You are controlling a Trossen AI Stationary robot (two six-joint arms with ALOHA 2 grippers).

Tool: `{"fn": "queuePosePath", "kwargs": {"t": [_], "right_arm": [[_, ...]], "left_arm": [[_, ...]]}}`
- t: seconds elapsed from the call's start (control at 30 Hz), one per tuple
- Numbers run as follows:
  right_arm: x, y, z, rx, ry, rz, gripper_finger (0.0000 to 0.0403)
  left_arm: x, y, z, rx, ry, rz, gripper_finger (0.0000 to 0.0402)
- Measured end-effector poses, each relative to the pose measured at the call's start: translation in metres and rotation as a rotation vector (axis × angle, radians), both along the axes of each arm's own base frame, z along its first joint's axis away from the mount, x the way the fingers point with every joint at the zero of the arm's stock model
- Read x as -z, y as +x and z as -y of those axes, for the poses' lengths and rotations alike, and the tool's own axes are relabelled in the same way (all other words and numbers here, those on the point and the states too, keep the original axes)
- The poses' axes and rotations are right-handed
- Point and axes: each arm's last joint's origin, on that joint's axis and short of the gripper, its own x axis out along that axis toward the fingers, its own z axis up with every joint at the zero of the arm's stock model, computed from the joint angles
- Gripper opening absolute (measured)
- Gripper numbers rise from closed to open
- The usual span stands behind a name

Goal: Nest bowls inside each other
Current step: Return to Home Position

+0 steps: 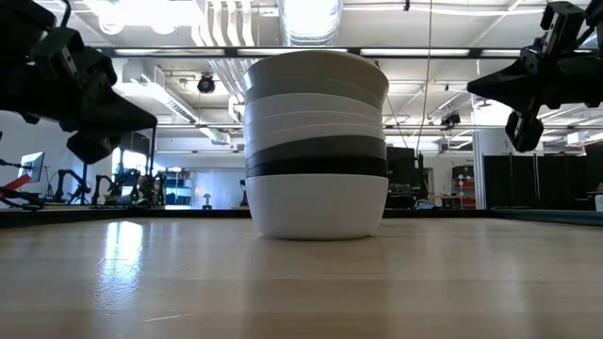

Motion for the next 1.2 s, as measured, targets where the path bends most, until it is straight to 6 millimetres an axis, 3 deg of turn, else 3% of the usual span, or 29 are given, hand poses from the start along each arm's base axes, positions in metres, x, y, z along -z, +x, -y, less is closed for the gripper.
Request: {"fn": "queuePosePath", "kwargs": {"t": [1.2], "right_arm": [[0.0,0.0,0.0,0.0,0.0,0.0,0.0009]], "left_arm": [[0.0018,0.0007,0.0002,0.0,0.003,-0.018,0.0]]}}
